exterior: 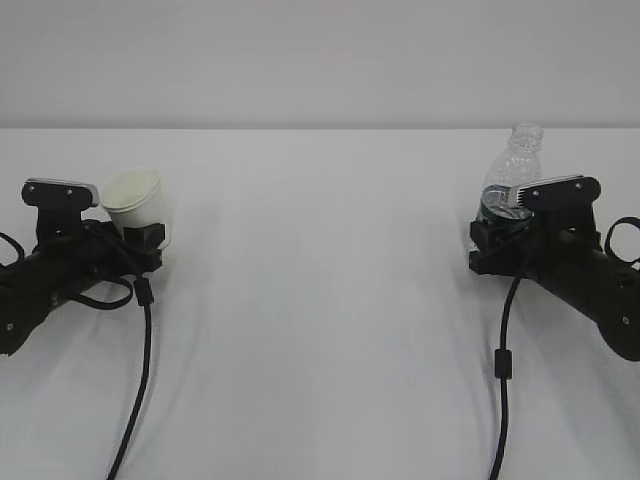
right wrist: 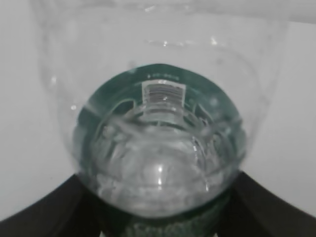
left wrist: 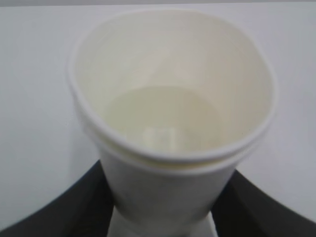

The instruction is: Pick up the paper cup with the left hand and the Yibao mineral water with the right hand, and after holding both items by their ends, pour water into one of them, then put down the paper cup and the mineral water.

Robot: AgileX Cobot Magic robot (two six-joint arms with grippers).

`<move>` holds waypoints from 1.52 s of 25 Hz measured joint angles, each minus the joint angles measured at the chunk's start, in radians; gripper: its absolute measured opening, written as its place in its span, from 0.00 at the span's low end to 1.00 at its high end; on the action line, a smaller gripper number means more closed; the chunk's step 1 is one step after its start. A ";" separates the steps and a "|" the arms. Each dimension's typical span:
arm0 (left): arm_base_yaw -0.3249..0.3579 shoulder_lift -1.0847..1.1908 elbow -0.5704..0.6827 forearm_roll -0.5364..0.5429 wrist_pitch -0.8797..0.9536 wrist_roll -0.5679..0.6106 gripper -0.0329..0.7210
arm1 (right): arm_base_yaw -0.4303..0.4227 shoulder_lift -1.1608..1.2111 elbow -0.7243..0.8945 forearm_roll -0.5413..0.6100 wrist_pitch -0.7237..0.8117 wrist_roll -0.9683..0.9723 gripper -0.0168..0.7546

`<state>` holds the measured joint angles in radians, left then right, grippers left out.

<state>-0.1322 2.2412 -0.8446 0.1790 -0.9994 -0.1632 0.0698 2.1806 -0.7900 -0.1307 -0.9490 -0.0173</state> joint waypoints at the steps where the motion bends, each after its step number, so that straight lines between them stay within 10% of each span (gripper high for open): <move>1: 0.000 0.000 0.000 -0.002 0.002 0.000 0.58 | 0.000 0.000 0.000 0.000 0.000 0.000 0.60; 17: 0.000 0.000 0.000 -0.002 0.040 0.021 0.75 | 0.000 0.018 -0.006 -0.002 0.012 0.059 0.78; 38: 0.000 -0.199 0.116 0.008 0.176 0.033 0.78 | 0.000 -0.154 0.073 -0.069 0.089 0.079 0.79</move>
<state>-0.1322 2.0427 -0.7282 0.1869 -0.8234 -0.1300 0.0698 2.0262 -0.7173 -0.2002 -0.8596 0.0618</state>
